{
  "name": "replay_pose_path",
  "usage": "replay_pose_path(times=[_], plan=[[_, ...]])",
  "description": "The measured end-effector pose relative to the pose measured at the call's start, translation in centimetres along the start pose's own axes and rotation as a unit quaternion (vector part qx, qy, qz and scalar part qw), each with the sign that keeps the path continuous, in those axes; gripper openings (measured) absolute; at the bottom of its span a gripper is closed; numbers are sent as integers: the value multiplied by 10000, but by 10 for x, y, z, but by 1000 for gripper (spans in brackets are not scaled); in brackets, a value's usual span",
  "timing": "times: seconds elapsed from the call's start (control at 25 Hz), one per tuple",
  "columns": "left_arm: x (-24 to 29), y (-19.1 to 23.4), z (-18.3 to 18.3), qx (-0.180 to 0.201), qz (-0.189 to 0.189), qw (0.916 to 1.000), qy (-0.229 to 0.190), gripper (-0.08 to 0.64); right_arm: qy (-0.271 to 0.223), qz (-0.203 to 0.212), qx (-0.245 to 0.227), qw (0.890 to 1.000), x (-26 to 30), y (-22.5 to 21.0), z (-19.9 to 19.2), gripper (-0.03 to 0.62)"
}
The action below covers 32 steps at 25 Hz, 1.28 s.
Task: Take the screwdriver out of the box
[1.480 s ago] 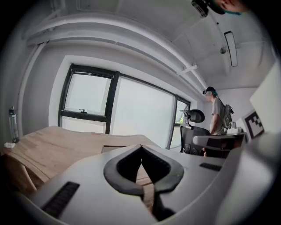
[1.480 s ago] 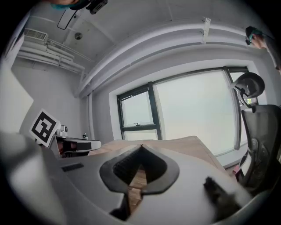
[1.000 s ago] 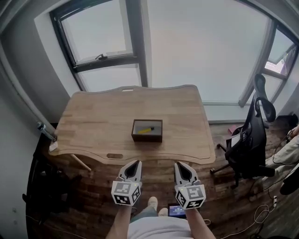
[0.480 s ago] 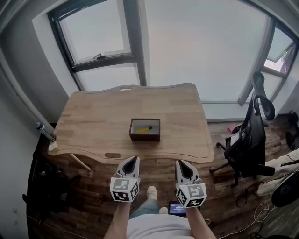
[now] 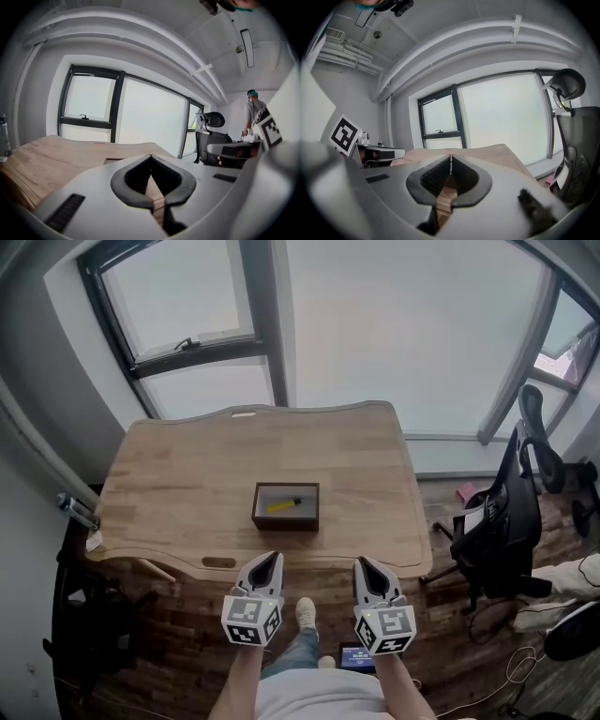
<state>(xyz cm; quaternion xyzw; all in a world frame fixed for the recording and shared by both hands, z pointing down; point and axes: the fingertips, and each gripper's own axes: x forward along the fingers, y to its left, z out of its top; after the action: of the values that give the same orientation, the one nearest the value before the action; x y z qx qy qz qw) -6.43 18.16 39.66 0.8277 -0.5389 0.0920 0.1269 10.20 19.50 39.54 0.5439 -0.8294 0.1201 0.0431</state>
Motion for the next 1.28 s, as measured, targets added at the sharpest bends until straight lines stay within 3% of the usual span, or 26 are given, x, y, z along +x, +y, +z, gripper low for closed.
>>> replay_pose_path(times=[0.44,0.68,1.28], plan=[[101,75,13,101,234,9994,224,12,350,-177,-134,9991,112,-35,10,32],[143,102,16,-18,73,9995,317,12,565,-268,-213,9978,161,-47,10,32],[216,149,13,103,-185,9979,617,12,949,-349,-162,9947,250,-59,-6,32]])
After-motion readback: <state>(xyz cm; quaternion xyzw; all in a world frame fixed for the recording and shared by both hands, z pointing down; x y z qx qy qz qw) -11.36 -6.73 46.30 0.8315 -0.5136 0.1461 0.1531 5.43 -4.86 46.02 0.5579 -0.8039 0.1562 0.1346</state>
